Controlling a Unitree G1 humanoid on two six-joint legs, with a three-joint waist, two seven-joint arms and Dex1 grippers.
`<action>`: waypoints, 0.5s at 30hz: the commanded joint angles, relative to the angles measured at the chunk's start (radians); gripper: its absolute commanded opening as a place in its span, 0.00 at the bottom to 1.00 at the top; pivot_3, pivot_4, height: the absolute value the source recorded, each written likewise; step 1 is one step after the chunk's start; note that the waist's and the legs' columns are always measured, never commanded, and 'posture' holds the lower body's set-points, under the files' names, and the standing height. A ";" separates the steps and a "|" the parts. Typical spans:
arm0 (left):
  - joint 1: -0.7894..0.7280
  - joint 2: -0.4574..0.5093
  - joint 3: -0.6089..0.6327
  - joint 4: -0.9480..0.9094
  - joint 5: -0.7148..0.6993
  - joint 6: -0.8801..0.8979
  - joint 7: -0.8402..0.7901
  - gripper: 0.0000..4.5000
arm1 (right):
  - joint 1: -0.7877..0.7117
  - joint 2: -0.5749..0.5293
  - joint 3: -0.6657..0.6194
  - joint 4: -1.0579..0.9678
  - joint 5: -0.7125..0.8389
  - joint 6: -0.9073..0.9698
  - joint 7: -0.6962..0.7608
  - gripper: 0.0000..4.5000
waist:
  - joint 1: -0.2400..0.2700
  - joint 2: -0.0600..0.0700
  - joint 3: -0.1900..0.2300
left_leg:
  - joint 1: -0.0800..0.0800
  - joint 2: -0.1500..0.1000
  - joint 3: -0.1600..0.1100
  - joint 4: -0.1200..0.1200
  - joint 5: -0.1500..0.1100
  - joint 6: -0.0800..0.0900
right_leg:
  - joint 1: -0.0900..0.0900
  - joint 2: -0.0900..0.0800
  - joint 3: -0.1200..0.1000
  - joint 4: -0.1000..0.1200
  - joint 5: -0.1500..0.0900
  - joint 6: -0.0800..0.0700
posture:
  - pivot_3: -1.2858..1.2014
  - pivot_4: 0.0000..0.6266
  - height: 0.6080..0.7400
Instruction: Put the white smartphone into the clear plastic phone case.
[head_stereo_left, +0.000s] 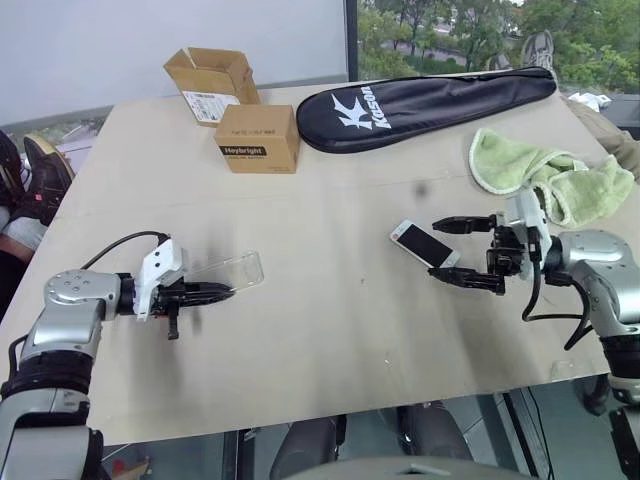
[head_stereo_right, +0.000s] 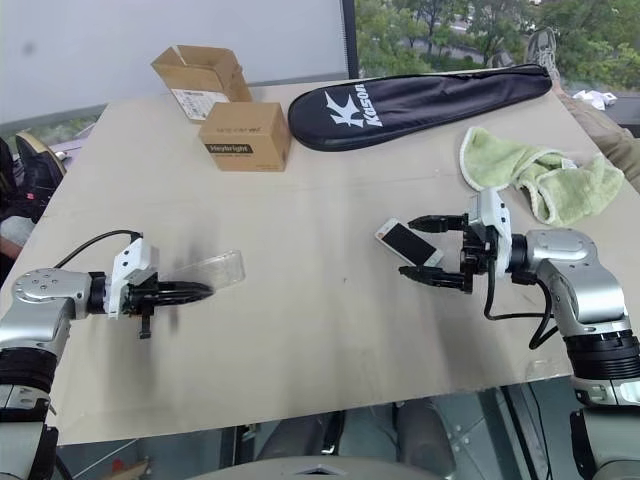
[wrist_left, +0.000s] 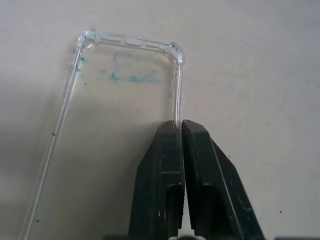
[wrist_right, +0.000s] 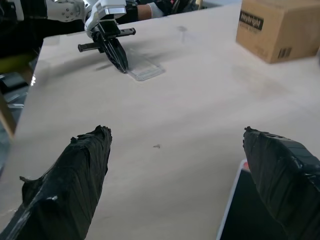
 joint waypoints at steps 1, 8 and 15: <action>0.026 -0.008 0.002 -0.041 -0.003 0.023 0.007 0.01 | -0.017 0.024 -0.007 0.004 -0.025 -0.138 0.017 1.00 | 0.000 0.000 0.000 | 0.000 0.000 0.000 0.000 0.000 0.000 | 0.000 0.000 0.000 0.000 0.000 0.000 | 0.52 0.24 1.00; 0.053 -0.017 0.012 -0.146 -0.033 0.078 0.027 0.01 | -0.001 0.001 0.003 -0.006 -0.016 -0.112 0.033 1.00 | 0.002 0.000 0.000 | -0.001 -0.001 0.000 0.000 0.002 -0.004 | 0.000 0.000 0.000 -0.001 0.000 0.000 | 0.52 0.24 1.00; 0.059 -0.056 0.017 -0.434 -0.154 0.291 0.055 0.01 | -0.001 -0.036 -0.026 0.022 0.039 -0.052 0.083 1.00 | 0.003 -0.001 0.000 | -0.001 0.000 -0.001 0.000 0.002 -0.003 | 0.000 0.000 0.000 -0.001 0.000 0.000 | 0.52 0.24 1.00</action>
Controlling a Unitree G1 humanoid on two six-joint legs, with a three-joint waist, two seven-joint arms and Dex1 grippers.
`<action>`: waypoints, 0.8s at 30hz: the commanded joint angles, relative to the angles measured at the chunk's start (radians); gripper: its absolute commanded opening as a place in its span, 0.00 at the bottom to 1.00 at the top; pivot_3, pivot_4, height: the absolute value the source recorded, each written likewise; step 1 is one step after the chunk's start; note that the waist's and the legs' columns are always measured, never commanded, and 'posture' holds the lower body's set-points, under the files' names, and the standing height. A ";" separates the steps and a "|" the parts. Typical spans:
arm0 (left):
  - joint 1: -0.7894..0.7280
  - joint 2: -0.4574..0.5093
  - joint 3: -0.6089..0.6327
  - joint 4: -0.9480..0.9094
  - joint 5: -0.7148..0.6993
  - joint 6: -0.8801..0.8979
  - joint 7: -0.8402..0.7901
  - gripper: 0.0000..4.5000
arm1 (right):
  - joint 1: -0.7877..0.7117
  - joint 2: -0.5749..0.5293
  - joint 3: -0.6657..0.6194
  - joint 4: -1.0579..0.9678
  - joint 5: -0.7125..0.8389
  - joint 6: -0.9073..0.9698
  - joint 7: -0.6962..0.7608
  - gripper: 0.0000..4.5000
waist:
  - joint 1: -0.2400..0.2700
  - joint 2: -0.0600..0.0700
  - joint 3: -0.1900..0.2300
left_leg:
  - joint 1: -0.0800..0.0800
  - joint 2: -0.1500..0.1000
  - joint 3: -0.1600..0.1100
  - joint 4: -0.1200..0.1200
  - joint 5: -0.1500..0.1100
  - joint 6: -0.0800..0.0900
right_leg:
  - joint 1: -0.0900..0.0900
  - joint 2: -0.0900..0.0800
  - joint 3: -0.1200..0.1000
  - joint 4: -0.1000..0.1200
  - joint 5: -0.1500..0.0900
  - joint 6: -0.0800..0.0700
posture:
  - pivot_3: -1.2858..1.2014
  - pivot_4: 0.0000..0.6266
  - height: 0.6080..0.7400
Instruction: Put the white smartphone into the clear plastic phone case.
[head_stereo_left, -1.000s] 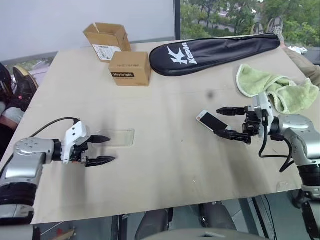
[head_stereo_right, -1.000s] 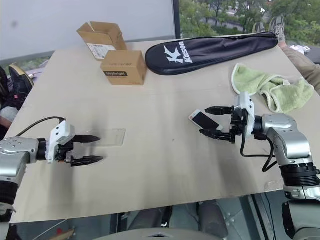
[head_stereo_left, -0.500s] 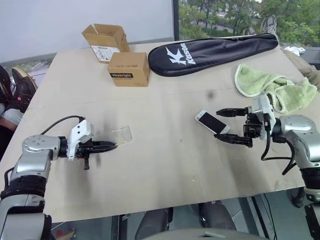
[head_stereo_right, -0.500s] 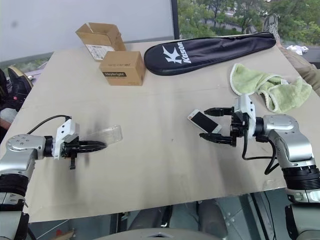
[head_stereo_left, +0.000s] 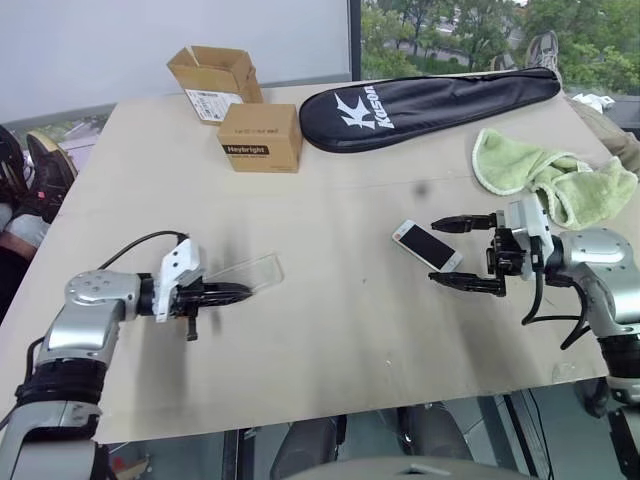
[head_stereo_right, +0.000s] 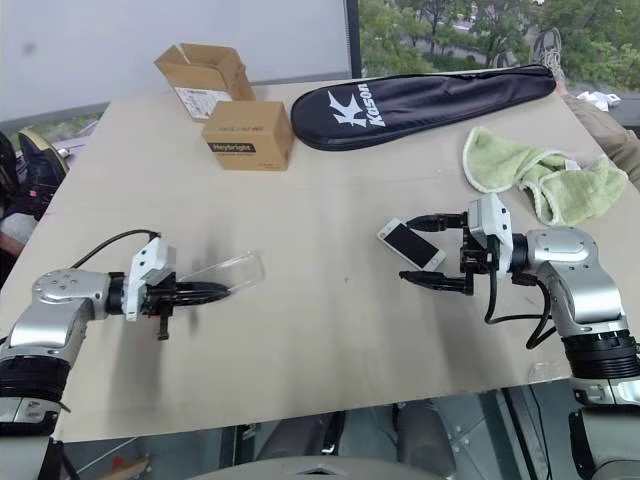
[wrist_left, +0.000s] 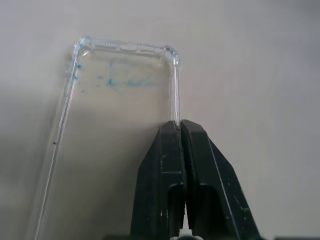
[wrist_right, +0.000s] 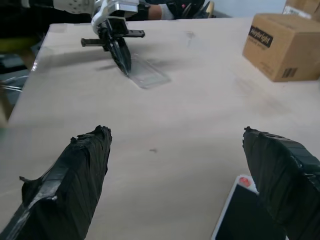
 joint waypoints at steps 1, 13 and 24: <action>0.011 -0.018 0.008 -0.209 -0.109 0.141 0.024 0.01 | -0.001 -0.023 -0.039 0.009 0.032 -0.006 0.032 1.00 | -0.001 0.000 0.000 | 0.000 0.000 0.000 0.000 0.000 0.000 | 0.000 0.000 0.000 0.000 0.000 0.000 | 0.52 0.24 1.00; 0.134 -0.188 -0.185 -0.712 -0.078 0.365 0.379 0.01 | 0.080 -0.084 -0.058 0.050 -0.025 -0.101 0.021 1.00 | 0.000 -0.001 0.000 | 0.001 0.000 0.001 0.000 0.000 0.000 | 0.001 0.000 0.002 0.000 0.000 0.000 | 0.52 0.24 1.00; 0.089 -0.114 -0.251 -0.652 0.038 0.221 0.332 0.01 | 0.135 -0.090 -0.082 0.020 -0.022 -0.104 -0.025 1.00 | 0.017 -0.001 0.000 | 0.002 0.000 0.002 0.000 0.000 0.000 | 0.002 0.000 0.002 -0.001 0.000 0.000 | 0.52 0.24 1.00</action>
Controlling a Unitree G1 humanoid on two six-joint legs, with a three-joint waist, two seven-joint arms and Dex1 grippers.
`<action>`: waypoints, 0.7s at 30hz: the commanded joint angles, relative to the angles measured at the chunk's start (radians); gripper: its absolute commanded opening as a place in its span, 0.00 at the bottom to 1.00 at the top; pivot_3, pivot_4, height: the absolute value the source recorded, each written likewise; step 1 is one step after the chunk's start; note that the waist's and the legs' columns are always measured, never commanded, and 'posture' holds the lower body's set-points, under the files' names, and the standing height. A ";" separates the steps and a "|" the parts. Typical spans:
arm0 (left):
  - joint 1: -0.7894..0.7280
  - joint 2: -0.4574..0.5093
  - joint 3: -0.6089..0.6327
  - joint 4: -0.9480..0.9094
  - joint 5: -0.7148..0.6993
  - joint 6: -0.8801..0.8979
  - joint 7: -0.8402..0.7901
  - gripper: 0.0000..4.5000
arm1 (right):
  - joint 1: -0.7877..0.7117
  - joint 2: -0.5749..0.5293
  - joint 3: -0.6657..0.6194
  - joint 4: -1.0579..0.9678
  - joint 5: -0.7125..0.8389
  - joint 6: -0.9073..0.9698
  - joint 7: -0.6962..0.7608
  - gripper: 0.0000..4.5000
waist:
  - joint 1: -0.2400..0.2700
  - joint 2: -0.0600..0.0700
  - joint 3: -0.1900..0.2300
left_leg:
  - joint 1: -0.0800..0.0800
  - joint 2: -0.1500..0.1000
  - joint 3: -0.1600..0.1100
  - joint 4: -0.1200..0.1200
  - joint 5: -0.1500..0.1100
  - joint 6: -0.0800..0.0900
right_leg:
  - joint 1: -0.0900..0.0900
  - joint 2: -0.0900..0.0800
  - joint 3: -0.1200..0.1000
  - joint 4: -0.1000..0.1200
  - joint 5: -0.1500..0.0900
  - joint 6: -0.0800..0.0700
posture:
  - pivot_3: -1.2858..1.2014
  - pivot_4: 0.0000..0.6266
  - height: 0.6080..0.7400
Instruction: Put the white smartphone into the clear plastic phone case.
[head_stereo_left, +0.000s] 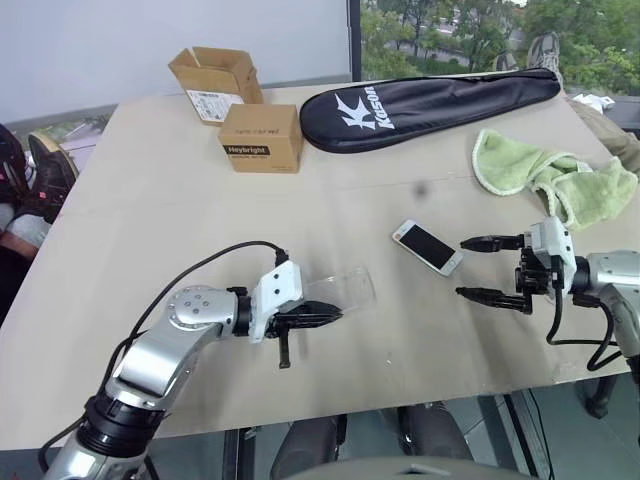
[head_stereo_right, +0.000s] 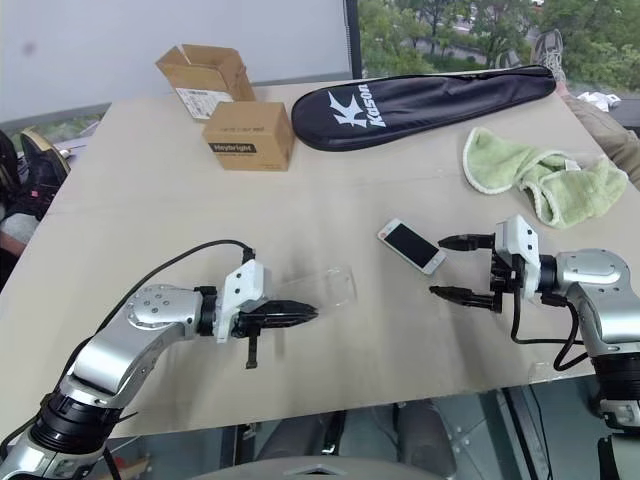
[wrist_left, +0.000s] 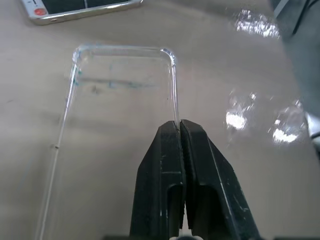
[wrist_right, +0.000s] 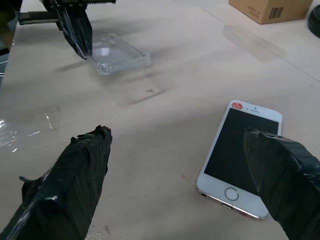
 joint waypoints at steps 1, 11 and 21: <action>-0.044 0.005 -0.020 0.016 0.030 -0.050 -0.016 0.01 | 0.009 -0.006 -0.036 -0.056 0.014 -0.010 -0.017 1.00 | 0.007 0.000 0.000 | 0.000 0.000 0.000 0.000 0.000 0.000 | 0.000 0.000 0.000 0.000 0.000 0.000 | 0.52 0.24 1.00; -0.168 -0.084 -0.093 -0.015 -0.016 0.106 0.009 0.01 | 0.091 -0.020 -0.079 -0.151 0.046 0.030 -0.068 1.00 | 0.008 -0.001 0.000 | -0.001 0.000 0.000 0.001 0.000 0.000 | 0.000 0.000 0.000 -0.001 0.000 0.000 | 0.52 0.24 1.00; -0.221 -0.086 -0.130 -0.053 -0.042 0.192 0.012 0.01 | 0.112 -0.021 -0.090 -0.178 0.043 0.046 -0.097 1.00 | 0.009 -0.001 0.000 | -0.001 0.000 0.000 0.001 0.000 0.000 | 0.000 0.004 0.000 0.000 0.000 0.000 | 0.52 0.24 1.00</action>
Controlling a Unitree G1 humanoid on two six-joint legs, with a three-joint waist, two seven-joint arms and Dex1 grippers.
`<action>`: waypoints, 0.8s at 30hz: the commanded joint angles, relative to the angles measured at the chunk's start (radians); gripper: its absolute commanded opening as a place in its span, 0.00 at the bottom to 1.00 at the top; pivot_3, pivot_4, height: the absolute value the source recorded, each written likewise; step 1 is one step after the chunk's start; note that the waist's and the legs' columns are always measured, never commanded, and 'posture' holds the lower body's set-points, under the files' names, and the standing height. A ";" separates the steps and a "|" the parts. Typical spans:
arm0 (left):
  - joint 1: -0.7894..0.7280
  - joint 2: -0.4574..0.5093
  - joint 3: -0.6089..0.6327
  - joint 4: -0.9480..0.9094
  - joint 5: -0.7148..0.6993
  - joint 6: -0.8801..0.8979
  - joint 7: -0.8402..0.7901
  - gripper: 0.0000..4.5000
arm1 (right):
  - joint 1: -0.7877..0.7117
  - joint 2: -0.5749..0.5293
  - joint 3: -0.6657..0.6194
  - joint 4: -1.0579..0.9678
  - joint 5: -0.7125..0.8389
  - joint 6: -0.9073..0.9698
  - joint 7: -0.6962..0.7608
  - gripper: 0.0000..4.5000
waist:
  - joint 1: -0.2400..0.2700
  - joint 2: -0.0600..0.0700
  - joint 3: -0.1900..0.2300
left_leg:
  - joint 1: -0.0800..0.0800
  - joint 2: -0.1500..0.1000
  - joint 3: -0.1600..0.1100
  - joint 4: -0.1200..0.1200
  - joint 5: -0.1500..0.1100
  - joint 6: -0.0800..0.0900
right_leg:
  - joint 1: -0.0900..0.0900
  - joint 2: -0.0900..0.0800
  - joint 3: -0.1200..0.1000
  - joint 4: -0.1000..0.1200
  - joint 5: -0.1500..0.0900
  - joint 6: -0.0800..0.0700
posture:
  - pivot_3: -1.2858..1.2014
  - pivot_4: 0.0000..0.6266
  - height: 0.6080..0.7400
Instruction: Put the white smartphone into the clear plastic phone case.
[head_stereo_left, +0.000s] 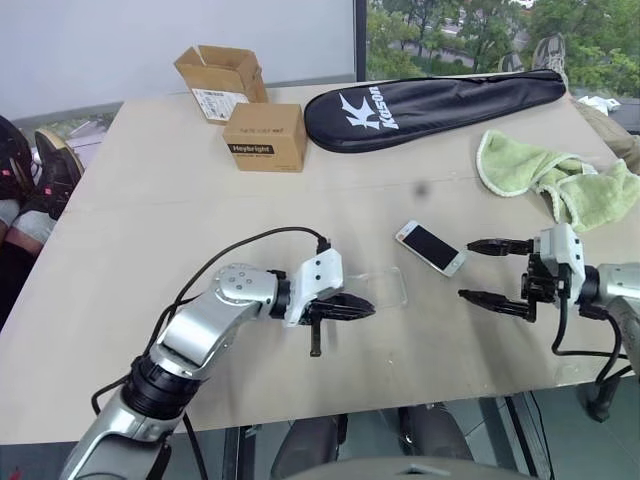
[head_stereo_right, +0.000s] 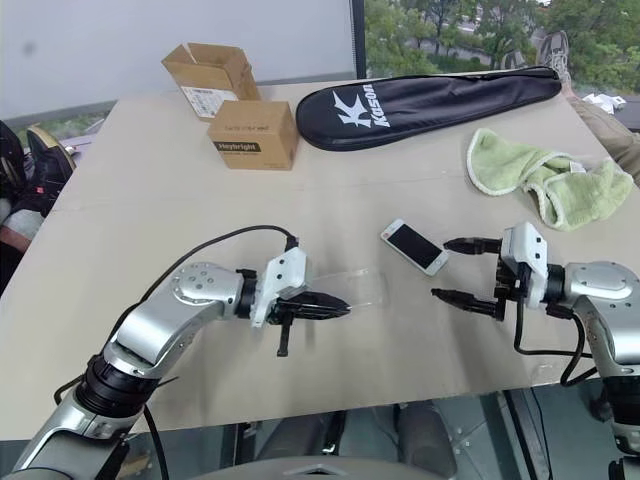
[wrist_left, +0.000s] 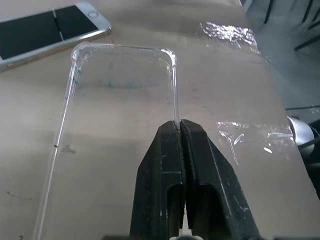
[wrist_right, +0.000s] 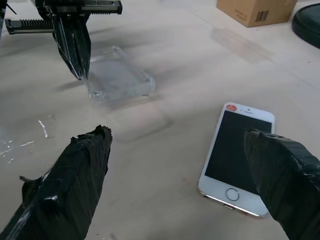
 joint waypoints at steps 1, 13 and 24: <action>-0.012 -0.007 0.013 -0.061 -0.035 0.016 0.004 0.06 | 0.007 -0.011 -0.029 -0.041 0.016 0.001 -0.009 1.00 | 0.000 0.000 0.000 | 0.000 0.000 0.000 0.000 0.000 0.000 | 0.000 0.000 0.000 0.000 0.000 0.000 | 0.52 0.24 1.00; 0.026 0.034 0.154 -0.051 -0.104 -0.043 -0.011 0.99 | -0.095 0.018 0.071 -0.012 -0.131 0.146 -0.224 1.00 | -0.004 0.000 0.000 | 0.001 0.000 0.001 0.000 0.000 0.000 | 0.000 -0.001 0.001 0.001 0.000 0.000 | 0.52 0.24 1.00; 0.157 0.215 0.363 0.060 -0.099 -0.127 -0.057 0.99 | -0.266 0.108 0.240 0.159 -0.332 0.166 -0.348 1.00 | 0.001 0.000 0.000 | -0.001 0.000 0.000 0.000 0.000 0.000 | -0.001 -0.001 0.000 -0.001 0.000 0.000 | 0.52 0.24 1.00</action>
